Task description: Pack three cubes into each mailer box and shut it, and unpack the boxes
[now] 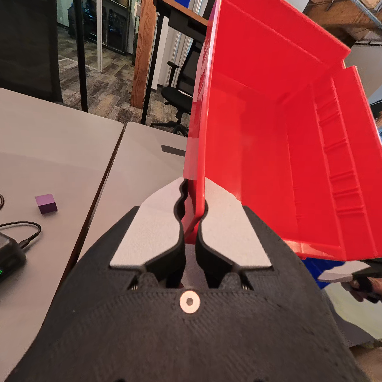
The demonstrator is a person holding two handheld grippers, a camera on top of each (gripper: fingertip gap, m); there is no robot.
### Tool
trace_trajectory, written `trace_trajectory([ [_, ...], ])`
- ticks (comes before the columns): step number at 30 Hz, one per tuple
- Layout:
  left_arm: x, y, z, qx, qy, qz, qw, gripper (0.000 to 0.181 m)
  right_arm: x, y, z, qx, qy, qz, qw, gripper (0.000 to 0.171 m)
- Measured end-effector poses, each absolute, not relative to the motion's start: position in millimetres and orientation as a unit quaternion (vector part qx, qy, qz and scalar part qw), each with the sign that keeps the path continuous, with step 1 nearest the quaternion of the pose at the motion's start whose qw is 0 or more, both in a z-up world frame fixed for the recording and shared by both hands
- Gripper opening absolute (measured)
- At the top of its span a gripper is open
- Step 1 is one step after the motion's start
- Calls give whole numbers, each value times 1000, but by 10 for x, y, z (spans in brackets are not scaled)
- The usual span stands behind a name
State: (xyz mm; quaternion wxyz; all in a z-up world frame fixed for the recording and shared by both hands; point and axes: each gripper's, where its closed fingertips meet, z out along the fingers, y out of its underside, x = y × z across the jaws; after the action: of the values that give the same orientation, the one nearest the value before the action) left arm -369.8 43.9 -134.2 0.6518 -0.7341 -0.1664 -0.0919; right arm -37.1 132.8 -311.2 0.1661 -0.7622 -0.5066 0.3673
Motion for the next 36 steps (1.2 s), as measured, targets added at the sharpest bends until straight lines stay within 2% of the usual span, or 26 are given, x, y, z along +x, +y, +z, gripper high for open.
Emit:
trace_trajectory([
  [3,-3699,421,-1310,-734,-166,-89,652,6,-702,1291,-3106,-762,-485,401,152,86],
  [8,-3713,368,-1208,-732,-167,-85,655,6,-1199,1077,-3207,-758,-475,430,121,115],
  [10,-3708,353,-1153,-729,-166,-85,659,7,-1340,987,-3228,-743,-499,432,111,128],
  [13,-3619,371,-1056,-724,-156,-95,665,6,-1373,1038,-3171,-720,-546,414,110,136],
  [18,-3167,584,-844,-728,-104,-117,667,6,-869,1420,-2644,-722,-497,451,168,122],
  [21,-2706,817,-769,-736,-54,-138,660,7,-307,1575,-2314,-714,-468,479,203,110],
  [24,-2137,1079,-778,-744,-8,-171,645,6,361,1741,-2077,-721,-423,488,251,105],
  [27,-1457,1364,-891,-753,19,-232,615,6,1071,1877,-1909,-738,-369,477,303,100],
  [31,-445,1656,-1144,-772,58,-315,549,6,2071,2029,-1797,-749,-329,416,397,76],
  [36,662,1884,-1593,-785,120,-381,473,6,2987,1966,-1787,-765,-254,404,433,76],
])
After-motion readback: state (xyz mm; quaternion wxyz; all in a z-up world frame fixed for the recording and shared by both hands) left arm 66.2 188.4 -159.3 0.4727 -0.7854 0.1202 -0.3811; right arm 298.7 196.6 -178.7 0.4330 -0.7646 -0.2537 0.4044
